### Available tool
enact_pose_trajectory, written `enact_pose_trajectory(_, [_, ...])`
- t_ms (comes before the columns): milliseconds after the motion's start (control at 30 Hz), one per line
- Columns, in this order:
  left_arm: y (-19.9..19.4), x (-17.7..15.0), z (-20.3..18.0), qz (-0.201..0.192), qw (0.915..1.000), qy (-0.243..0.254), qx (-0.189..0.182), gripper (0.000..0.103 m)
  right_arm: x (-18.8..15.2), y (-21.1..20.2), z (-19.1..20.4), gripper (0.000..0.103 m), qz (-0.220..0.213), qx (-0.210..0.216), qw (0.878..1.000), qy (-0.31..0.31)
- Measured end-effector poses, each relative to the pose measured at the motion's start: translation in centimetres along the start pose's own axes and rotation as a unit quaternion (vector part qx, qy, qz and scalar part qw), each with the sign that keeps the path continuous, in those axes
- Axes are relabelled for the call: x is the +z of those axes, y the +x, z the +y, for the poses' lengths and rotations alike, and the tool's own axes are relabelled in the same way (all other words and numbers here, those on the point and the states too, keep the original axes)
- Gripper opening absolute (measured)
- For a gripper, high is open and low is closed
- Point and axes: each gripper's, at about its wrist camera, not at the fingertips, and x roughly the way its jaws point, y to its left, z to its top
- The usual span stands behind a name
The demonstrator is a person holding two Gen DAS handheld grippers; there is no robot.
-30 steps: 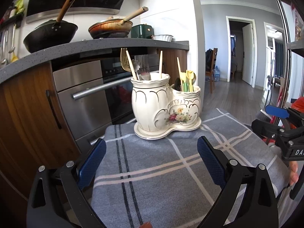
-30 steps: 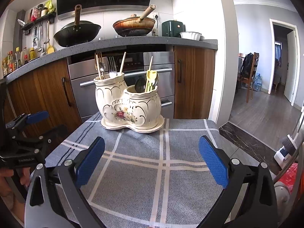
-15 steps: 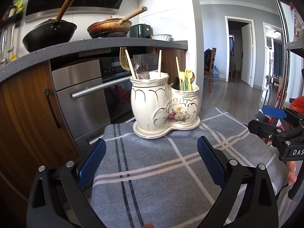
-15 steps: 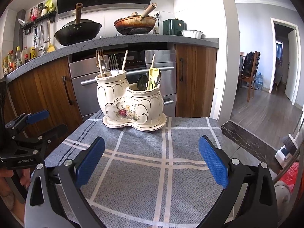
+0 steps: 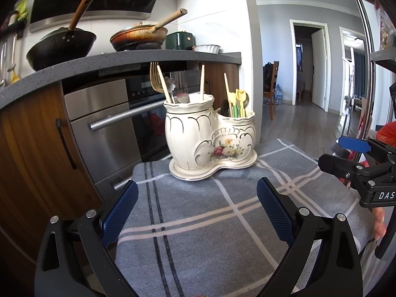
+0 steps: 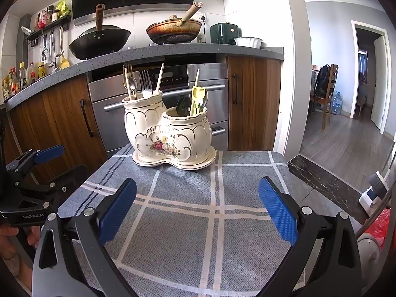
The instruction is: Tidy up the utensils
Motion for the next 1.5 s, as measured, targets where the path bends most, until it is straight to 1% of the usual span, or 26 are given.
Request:
enact_pose_trajectory(300, [0.40, 0.09, 0.35, 0.008, 1.0000, -0.005, -0.001, 0.096, -0.06, 0.35, -0.13, 0.097, 0.008, 0.003, 1.000, 0.004])
enact_pose_trajectory(1133, [0.35, -0.04, 0.15, 0.007, 1.0000, -0.002, -0.002, 0.096, -0.08, 0.58, -0.04, 0.097, 0.015, 0.004, 1.000, 0.003])
enact_pose_trajectory(1500, [0.38, 0.03, 0.21, 0.008, 0.9999, -0.001, 0.006, 0.096, -0.08, 0.58, -0.11, 0.097, 0.017, 0.004, 1.000, 0.002])
